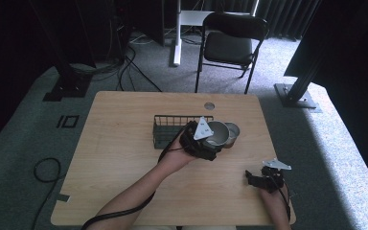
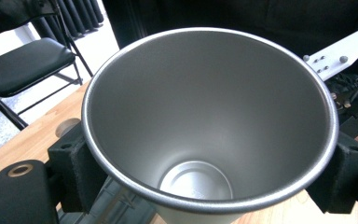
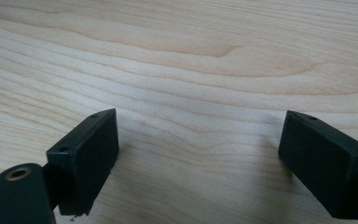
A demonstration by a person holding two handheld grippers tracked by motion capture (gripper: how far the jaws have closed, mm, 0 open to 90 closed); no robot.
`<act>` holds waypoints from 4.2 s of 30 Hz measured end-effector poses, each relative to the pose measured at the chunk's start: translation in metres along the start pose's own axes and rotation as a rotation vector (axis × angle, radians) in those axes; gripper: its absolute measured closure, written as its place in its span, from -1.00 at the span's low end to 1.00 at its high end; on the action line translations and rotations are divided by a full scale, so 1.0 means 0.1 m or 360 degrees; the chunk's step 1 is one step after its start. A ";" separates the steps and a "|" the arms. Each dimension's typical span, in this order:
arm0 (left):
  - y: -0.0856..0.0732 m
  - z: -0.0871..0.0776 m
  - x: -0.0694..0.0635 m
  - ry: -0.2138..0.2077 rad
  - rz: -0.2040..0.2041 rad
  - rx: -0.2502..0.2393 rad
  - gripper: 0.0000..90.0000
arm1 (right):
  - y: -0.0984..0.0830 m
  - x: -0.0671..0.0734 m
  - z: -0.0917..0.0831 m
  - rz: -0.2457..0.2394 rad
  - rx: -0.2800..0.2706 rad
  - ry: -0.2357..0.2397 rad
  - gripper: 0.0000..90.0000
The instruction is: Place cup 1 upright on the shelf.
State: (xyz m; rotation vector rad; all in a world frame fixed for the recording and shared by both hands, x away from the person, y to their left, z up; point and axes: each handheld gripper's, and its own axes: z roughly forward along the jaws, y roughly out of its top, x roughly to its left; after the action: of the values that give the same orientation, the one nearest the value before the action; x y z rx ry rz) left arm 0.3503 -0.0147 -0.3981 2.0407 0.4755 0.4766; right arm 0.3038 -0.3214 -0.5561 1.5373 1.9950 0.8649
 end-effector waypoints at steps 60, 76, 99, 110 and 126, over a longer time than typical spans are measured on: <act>-0.52 -0.21 1.00 0.0721 -0.0524 0.0039 -0.67 | 0.00 0.00 0.00 -0.0001 0.0001 -0.0001 -0.74; -0.75 -0.12 1.03 0.0776 -0.0590 0.0090 -0.67 | 0.00 0.00 0.00 0.0000 0.0001 -0.0001 -0.74; -0.86 0.00 0.97 0.0757 -0.0544 0.0135 -0.67 | 0.00 0.00 0.00 0.0000 0.0002 -0.0001 -0.74; -0.80 -0.05 0.94 0.0705 -0.0491 0.0142 -0.98 | 0.00 0.00 0.00 -0.0001 0.0002 -0.0001 -0.74; -0.78 -0.30 0.89 0.0672 -0.0467 0.0092 -0.97 | 0.00 0.00 0.00 0.0002 0.0001 -0.0001 -0.74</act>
State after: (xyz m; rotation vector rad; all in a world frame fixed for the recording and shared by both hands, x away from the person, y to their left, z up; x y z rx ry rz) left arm 0.3996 0.0887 -0.4399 1.8811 1.0366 0.7208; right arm 0.3039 -0.3214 -0.5560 1.5389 1.9943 0.8639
